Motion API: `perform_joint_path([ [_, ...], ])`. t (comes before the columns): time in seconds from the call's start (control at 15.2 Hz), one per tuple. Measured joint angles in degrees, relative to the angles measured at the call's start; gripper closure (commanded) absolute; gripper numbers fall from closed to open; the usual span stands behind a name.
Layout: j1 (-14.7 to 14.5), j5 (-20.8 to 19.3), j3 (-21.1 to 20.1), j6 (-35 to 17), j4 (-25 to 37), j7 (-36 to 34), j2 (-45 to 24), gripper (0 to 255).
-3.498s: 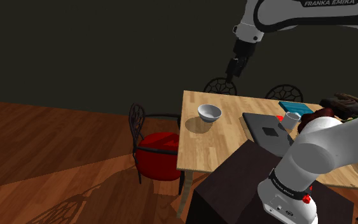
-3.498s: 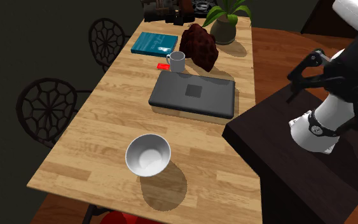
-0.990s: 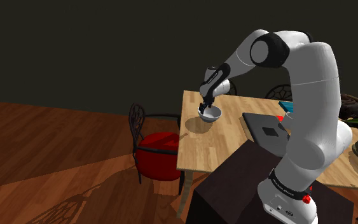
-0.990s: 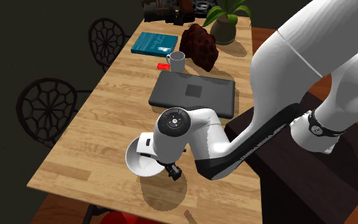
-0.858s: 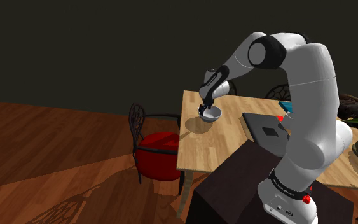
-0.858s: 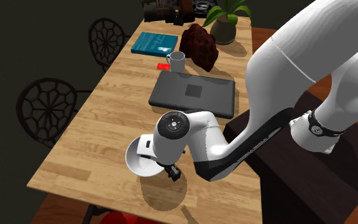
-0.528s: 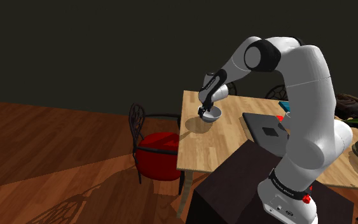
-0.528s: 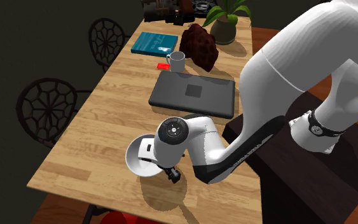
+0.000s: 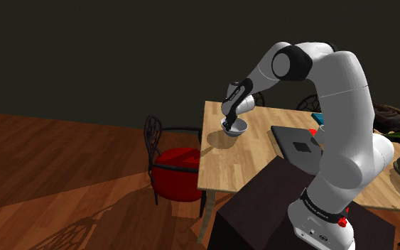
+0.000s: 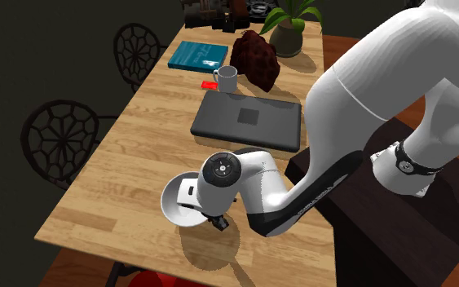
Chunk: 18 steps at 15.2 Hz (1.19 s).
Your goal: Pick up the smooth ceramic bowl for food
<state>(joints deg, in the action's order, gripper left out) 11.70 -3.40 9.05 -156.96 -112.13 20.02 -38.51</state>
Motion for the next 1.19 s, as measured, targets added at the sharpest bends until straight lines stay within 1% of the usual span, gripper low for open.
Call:
perform_joint_path([
  [0.26,0.0,-0.02,0.05,0.19,-0.17,0.02,0.31,255],
  [0.46,-0.15,-0.16,0.24,1.34,-0.89,0.1,2.19,255],
  [1.19,-0.78,-0.72,0.84,7.19,-2.12,0.39,9.3,255],
])
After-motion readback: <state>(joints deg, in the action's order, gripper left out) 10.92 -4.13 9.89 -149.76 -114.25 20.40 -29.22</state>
